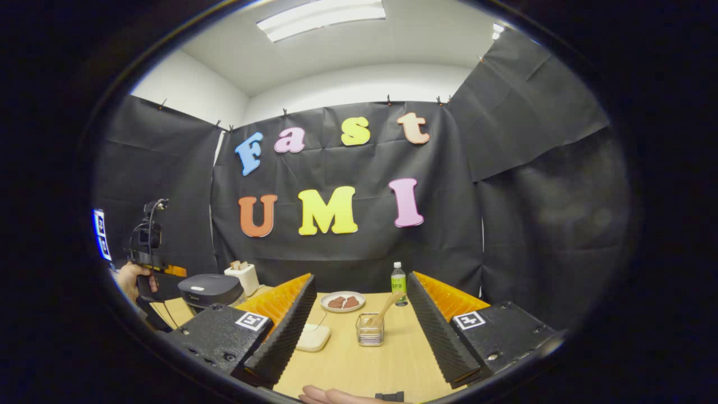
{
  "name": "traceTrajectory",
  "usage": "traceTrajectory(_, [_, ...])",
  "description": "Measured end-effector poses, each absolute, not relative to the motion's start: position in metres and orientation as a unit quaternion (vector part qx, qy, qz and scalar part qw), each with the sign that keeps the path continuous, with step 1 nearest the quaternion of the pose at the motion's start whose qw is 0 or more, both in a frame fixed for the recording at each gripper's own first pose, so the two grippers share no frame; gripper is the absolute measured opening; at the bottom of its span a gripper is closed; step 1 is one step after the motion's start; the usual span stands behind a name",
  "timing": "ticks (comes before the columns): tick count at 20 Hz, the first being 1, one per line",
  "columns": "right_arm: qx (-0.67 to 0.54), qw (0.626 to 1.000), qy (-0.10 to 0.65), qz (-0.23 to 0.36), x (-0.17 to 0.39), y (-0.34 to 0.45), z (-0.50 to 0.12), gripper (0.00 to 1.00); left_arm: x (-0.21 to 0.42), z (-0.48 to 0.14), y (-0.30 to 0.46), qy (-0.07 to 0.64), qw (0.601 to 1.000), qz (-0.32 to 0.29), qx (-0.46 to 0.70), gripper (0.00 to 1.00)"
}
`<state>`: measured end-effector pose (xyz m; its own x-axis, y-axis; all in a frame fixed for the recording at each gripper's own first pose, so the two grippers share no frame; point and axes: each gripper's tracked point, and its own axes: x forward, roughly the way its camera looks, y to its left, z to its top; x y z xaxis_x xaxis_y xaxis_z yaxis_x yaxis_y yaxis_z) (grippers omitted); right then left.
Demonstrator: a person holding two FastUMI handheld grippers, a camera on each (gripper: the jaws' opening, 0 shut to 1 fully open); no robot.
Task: Close the left gripper, press the button to open the rice cooker; take a wooden spoon from the chopstick holder with the right hand, scoop a spoonful of rice and pour it into the rice cooker, then put the wooden spoon back into the chopstick holder.
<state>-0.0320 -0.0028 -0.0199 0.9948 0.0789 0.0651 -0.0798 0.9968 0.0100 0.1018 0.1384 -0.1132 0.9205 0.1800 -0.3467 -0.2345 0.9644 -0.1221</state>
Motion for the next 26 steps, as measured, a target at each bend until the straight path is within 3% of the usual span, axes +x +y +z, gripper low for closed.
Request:
traceTrajectory(4, [-0.009, 0.998, -0.042, 0.040, -0.013, -0.006, -0.023, 1.00, 0.130, -0.138, 0.151, 0.209, 0.969, 0.106, -0.076, 0.00])
traceTrajectory(11, [0.010, 0.998, 0.015, 0.063, 0.014, -0.006, -0.067, 1.00, 0.136, -0.163, 0.145, 0.250, 0.961, 0.104, -0.059, 0.00])
traceTrajectory(16, [0.031, 0.997, 0.028, 0.059, 0.028, -0.006, -0.079, 1.00, 0.134, -0.168, 0.147, 0.254, 0.958, 0.115, -0.068, 0.00])
traceTrajectory(21, [-0.058, 0.997, -0.008, 0.057, 0.028, 0.008, -0.085, 1.00, 0.124, -0.140, 0.131, 0.218, 0.971, 0.080, -0.054, 0.02])
traceTrajectory(22, [-0.065, 0.996, -0.013, 0.058, 0.029, 0.010, -0.085, 1.00, 0.122, -0.126, 0.129, 0.192, 0.977, 0.081, -0.048, 0.45])
traceTrajectory(25, [-0.059, 0.997, -0.002, 0.045, 0.037, 0.008, -0.097, 1.00, 0.106, -0.083, 0.137, 0.122, 0.986, 0.111, 0.002, 0.98])
traceTrajectory(26, [-0.049, 0.998, 0.006, 0.043, 0.040, 0.009, -0.102, 1.00, 0.096, -0.077, 0.132, 0.115, 0.987, 0.113, 0.001, 0.93])
